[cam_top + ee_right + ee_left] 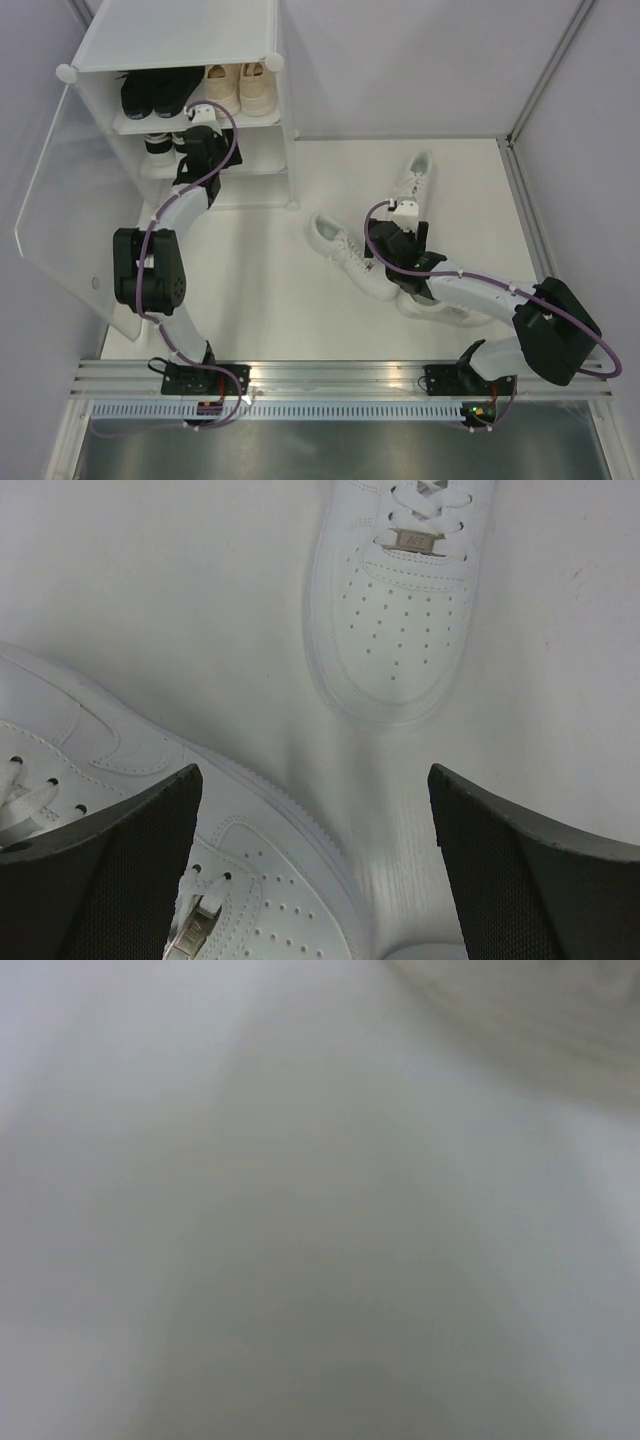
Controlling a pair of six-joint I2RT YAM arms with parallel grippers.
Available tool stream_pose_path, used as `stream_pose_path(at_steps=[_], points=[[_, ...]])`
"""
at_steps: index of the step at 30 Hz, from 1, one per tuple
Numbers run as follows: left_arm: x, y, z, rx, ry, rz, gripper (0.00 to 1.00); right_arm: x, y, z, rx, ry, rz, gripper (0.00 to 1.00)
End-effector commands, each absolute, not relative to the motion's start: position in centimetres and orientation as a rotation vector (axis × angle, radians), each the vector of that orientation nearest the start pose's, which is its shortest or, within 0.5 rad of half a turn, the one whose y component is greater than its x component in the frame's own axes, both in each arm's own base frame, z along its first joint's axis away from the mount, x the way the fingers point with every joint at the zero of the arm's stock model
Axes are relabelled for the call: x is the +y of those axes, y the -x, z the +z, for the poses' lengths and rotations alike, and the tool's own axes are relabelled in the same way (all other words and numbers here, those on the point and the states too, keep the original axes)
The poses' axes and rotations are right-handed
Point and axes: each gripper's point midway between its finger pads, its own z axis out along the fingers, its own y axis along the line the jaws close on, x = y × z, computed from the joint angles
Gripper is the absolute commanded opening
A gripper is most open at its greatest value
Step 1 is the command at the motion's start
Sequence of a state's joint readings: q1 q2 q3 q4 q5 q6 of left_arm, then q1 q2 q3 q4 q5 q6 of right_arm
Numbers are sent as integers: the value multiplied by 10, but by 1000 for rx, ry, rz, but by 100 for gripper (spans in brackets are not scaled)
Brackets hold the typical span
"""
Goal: Place and organize the shoes in the shoe cabinet
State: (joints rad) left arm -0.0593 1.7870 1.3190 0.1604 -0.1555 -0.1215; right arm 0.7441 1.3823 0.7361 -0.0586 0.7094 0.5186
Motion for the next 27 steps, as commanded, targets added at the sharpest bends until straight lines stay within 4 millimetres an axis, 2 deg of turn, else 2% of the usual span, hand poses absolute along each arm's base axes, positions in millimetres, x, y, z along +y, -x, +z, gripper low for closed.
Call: stream_pose_path(at_steps=[1, 4, 6, 8, 9, 11, 12, 13, 16, 17, 18, 19, 21, 22, 23, 24, 25, 26, 27], points=[[11, -544, 223, 1808, 220, 67, 81, 173, -333, 120, 2040, -140, 0, 97], [10, -535, 226, 1816, 229, 53, 92, 174, -332, 123, 2039, -144, 13, 97], [10, -528, 236, 1804, 238, 44, 98, 174, -331, 124, 2041, -142, 22, 97], [8, -519, 233, 1822, 249, 26, 99, 176, -330, 128, 2042, -141, 48, 97], [7, -512, 244, 1811, 248, 14, 100, 177, -329, 131, 2046, -136, 53, 97], [1, -501, 247, 1824, 253, -30, 100, 176, -327, 141, 2041, -145, 62, 97], [-2, -489, 258, 1819, 245, -48, 100, 171, -323, 142, 2057, -142, 39, 97], [-7, -482, 259, 1831, 235, -78, 100, 170, -323, 153, 2043, -155, 47, 97], [-9, -447, 271, 1874, 256, -103, 100, 158, -314, 163, 2046, -182, 27, 97], [-10, -437, 274, 1881, 252, -108, 100, 152, -311, 165, 2042, -217, 7, 97], [-10, -424, 267, 1928, 256, -106, 100, 141, -304, 163, 2068, -223, -50, 97], [-12, -407, 279, 1910, 255, -127, 100, 135, -300, 165, 2072, -238, -71, 98], [-14, -386, 278, 1932, 255, -142, 100, 123, -288, 160, 2111, -260, -120, 98], [-16, -366, 276, 1951, 255, -158, 100, 120, -284, 160, 2119, -278, -117, 98], [-18, -355, 275, 1960, 254, -169, 100, 116, -279, 158, 2134, -297, -123, 98], [-19, -342, 261, 2003, 255, -173, 100, 110, -270, 154, 2161, -330, -127, 98], [-21, -329, 269, 1976, 241, -194, 100, 105, -264, 151, 2174, -349, -137, 98], [-21, -321, 267, 1976, 241, -194, 100, 100, -260, 149, 2181, -378, -145, 98], [-25, -312, 254, 2000, 228, -216, 100, 90, -249, 144, 2199, -429, -164, 98]])
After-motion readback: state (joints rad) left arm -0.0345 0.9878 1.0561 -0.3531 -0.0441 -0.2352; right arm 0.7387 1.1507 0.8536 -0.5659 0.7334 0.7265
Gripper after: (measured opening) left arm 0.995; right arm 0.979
